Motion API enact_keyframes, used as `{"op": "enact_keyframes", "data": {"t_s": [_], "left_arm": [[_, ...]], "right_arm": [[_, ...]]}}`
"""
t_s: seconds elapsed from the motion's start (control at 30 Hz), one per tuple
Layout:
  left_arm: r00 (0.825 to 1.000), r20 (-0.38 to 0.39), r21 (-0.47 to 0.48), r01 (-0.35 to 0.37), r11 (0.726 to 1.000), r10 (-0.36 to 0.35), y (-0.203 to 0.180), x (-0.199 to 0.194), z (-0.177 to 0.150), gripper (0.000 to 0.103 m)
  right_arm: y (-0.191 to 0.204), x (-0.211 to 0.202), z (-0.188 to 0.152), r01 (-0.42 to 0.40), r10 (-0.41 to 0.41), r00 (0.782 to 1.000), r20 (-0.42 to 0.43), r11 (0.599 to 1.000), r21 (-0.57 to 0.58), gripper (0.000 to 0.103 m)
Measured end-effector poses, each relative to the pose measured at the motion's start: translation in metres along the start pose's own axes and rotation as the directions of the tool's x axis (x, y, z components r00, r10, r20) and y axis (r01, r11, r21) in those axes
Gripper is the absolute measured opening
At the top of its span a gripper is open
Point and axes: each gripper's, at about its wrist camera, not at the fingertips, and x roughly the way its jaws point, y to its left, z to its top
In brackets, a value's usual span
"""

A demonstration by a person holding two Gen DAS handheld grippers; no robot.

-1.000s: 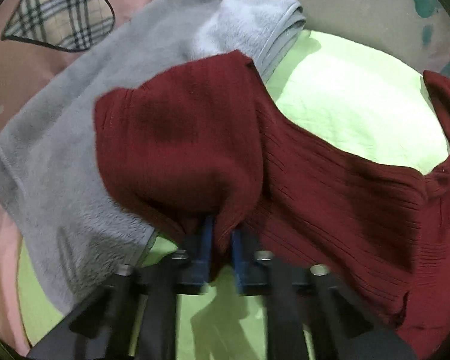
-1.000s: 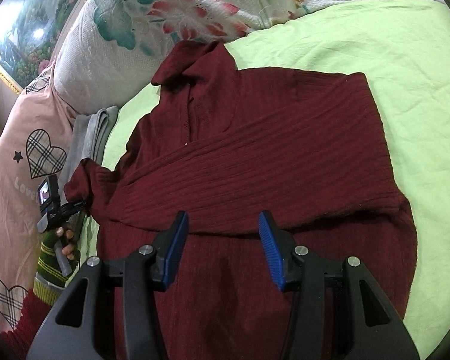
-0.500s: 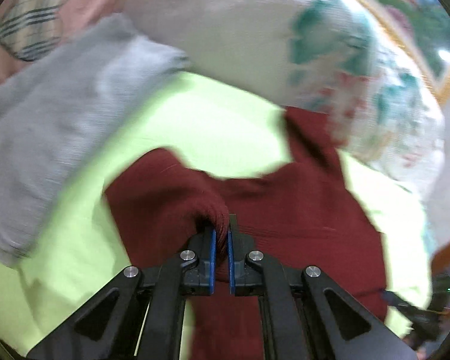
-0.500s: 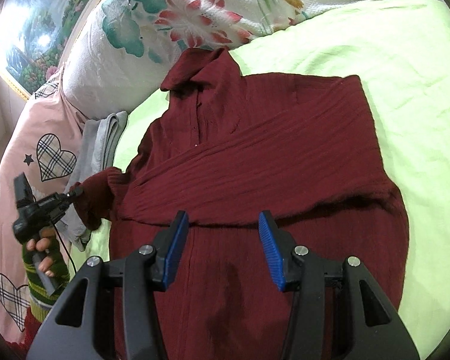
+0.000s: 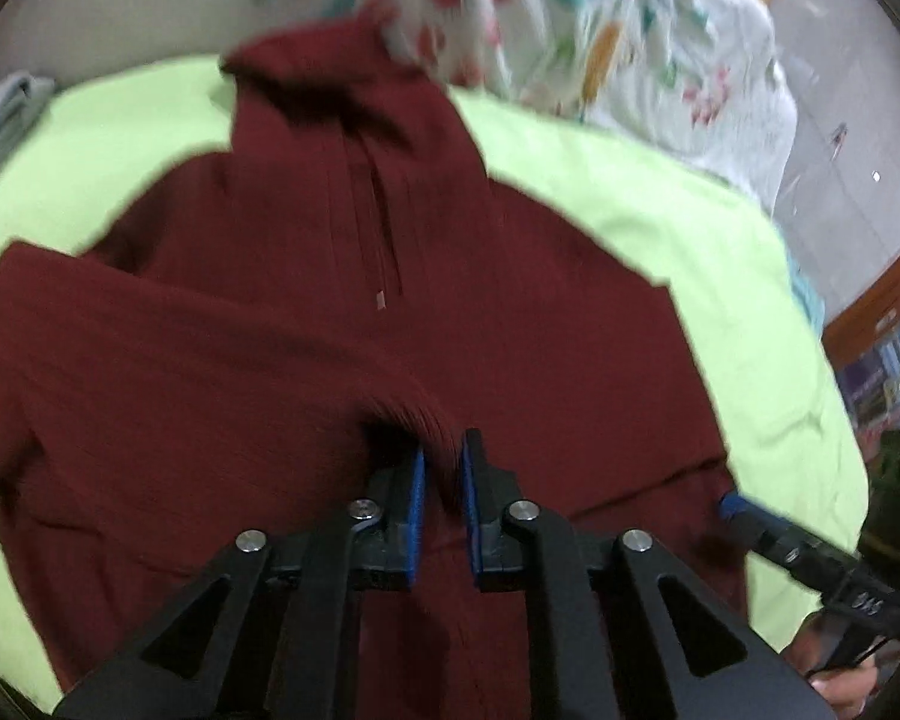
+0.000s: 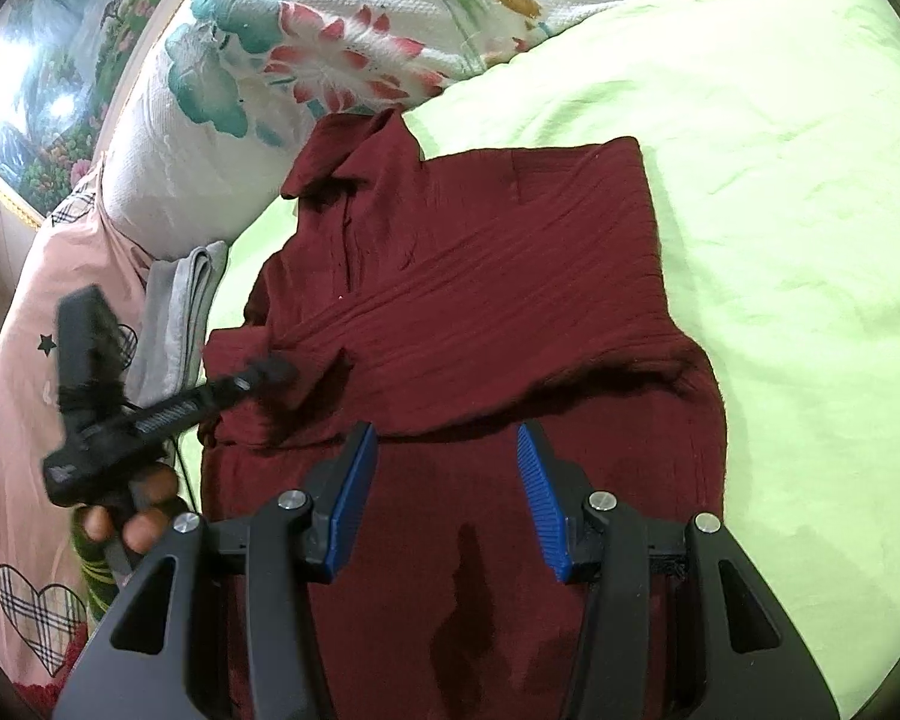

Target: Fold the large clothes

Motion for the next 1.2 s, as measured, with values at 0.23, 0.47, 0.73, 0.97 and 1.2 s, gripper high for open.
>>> {"op": "enact_keyframes", "data": {"t_s": [0.23,0.47,0.73,0.97,1.2], "left_arm": [[0.999,0.037,-0.009,-0.024,1.0,0.024,0.03,-0.033,-0.038,0.041],[0.968,0.074,-0.15,-0.229,0.962,0.242,0.116,-0.07,-0.057,0.042],[0.935,0.055,-0.301,-0.318,0.899,0.349,0.193,-0.077,-0.065,0.042],[0.935,0.054,-0.322,-0.316,0.892,0.351,0.204,-0.069,-0.059,0.042],[0.923,0.048,-0.294,-0.353,0.888,0.383,0.199,-0.061,-0.052,0.042]], "right_arm": [[0.015,0.02,0.006,-0.023,0.021,0.999,-0.033,0.998,-0.055,0.05],[0.049,0.065,0.02,-0.061,0.049,0.995,-0.09,0.989,-0.132,0.053],[0.068,0.119,0.038,-0.105,0.092,0.992,-0.09,0.983,-0.151,0.07],[0.077,0.145,0.049,-0.157,0.139,0.981,-0.132,0.978,-0.137,0.005],[0.056,0.032,0.079,-0.254,0.257,0.962,0.091,0.966,-0.044,0.005]]}}
